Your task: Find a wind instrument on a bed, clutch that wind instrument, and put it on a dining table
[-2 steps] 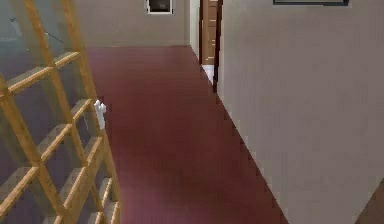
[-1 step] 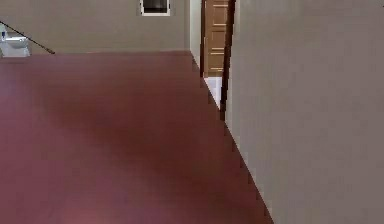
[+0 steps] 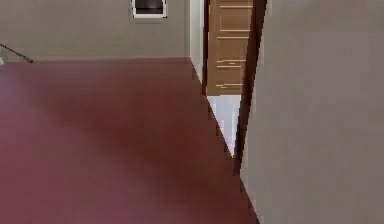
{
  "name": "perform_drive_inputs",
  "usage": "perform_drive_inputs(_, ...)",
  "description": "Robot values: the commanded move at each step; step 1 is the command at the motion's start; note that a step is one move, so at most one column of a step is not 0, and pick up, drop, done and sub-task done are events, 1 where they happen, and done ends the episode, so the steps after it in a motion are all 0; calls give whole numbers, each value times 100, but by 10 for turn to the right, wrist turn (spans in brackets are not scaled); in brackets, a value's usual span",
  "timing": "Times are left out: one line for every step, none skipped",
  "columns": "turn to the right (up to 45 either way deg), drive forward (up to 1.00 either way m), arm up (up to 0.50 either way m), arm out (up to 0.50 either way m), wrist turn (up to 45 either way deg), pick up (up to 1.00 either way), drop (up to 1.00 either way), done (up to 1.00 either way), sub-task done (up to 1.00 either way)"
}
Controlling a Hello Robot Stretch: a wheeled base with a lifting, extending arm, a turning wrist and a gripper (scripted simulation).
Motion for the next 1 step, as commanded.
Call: perform_drive_inputs(0,100,0,0,0,0,0,0,0)
